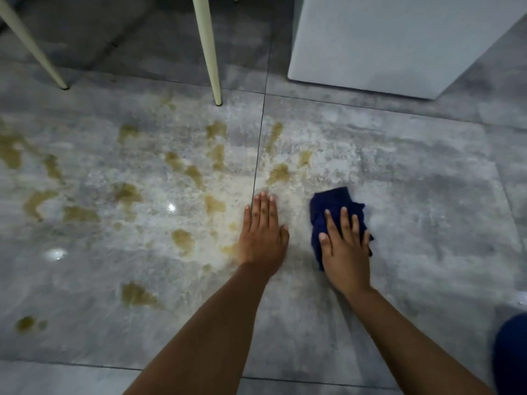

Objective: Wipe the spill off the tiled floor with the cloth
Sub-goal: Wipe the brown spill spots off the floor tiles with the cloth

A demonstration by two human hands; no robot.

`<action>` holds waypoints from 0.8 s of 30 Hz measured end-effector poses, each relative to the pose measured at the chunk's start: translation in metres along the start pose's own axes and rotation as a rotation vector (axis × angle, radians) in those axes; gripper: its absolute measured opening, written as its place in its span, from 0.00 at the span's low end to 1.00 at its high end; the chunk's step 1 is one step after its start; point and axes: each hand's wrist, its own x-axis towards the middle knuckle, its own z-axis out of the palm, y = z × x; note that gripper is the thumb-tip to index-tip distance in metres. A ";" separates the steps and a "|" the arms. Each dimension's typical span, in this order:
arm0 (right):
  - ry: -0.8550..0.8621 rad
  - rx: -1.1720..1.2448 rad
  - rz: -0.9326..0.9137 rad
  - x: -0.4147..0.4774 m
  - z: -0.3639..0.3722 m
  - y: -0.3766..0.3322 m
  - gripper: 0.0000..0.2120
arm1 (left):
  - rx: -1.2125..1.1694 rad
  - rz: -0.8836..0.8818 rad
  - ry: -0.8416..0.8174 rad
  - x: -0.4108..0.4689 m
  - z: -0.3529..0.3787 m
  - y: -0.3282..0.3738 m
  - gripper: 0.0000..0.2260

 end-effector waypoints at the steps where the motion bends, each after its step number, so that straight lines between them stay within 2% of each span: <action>1: -0.011 -0.011 -0.069 0.017 -0.006 -0.005 0.27 | -0.027 -0.052 0.046 0.003 -0.001 0.005 0.30; 3: -0.026 -0.040 -0.172 0.056 -0.017 -0.008 0.24 | -0.087 -0.131 0.086 0.009 0.002 0.020 0.30; 7: -0.046 -0.061 -0.258 0.119 -0.040 0.005 0.24 | -0.098 -0.259 0.118 0.022 0.010 0.035 0.31; 10: -0.039 -0.085 -0.365 0.119 -0.043 0.035 0.24 | -0.083 -0.372 0.134 0.021 0.017 0.038 0.31; 12: -0.085 -0.115 -0.506 0.103 -0.037 0.046 0.24 | -0.080 -0.400 0.136 0.016 0.021 0.044 0.32; 15: -0.164 -0.130 -0.737 0.104 -0.030 0.015 0.25 | -0.062 -0.423 0.137 0.014 0.023 0.040 0.32; 17: -0.169 -0.122 -0.808 0.124 -0.028 -0.019 0.23 | -0.044 -0.434 0.117 0.013 0.024 0.038 0.32; 20: -0.128 -0.104 -0.722 0.173 -0.028 -0.046 0.22 | -0.048 -0.435 0.087 0.010 0.025 0.047 0.33; 24: 0.009 -0.062 -0.435 0.229 -0.045 -0.005 0.23 | -0.031 -0.429 0.070 0.032 0.023 0.049 0.33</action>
